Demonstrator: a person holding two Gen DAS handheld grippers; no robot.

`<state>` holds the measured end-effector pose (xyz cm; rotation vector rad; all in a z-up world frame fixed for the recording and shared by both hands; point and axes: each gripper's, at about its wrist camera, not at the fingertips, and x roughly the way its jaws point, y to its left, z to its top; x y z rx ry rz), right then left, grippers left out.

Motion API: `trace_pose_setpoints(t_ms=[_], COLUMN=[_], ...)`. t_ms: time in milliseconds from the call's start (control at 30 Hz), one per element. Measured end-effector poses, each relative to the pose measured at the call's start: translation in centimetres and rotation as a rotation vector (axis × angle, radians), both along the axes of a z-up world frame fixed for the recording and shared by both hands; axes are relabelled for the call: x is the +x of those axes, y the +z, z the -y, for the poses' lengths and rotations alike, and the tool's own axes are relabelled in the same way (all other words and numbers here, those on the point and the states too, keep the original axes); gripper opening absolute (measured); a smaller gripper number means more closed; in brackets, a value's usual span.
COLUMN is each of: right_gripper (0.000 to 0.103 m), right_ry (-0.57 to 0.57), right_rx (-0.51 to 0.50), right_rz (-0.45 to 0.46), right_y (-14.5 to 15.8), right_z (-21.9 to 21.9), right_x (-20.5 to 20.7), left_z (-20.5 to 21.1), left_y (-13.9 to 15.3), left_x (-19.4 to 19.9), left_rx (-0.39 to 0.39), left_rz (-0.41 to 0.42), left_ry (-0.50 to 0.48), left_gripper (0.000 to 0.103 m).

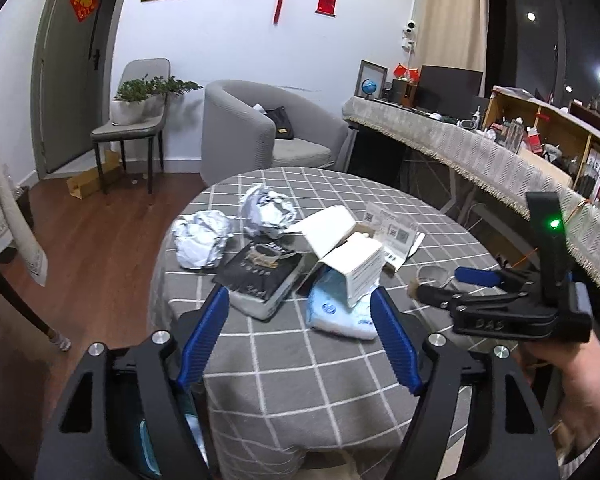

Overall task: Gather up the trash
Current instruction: 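Reach the right tool to the cardboard tape roll and close on it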

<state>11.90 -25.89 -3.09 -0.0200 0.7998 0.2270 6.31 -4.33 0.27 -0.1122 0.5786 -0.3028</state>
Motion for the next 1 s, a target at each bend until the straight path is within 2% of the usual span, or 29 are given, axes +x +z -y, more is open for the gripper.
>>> trace_pose_setpoints(t_ms=[33,233,433,733,1000], right_gripper=[0.081,0.076,0.068,0.061,0.061], right_ry=[-0.014,-0.016,-0.002,0.018,0.003], right_rx=[0.009,0.01,-0.046,-0.05,0.01], right_rz=[-0.007,-0.028,-0.065,-0.061,0.005], right_y=[0.0,0.2,-0.6,-0.4,1.3], right_z=[0.2,0.0,-0.7,-0.4,2.0], right_x=[0.3,1.5,2.6,3.1,3.6], left_z=[0.1,0.8,1.3,1.2,1.4], left_y=[-0.1,-0.6,-0.9,-1.3,-1.3], left_x=[0.2,1.8,3.3,5.2,6.9], left_rx=[-0.012,-0.078,-0.112,-0.203,-0.219], left_rz=[-0.009,-0.053,-0.072,-0.105,-0.104], left_ry=[-0.008,-0.039,-0.041,-0.027,-0.018], left_gripper=[0.067,0.066,0.064,0.057,0.044])
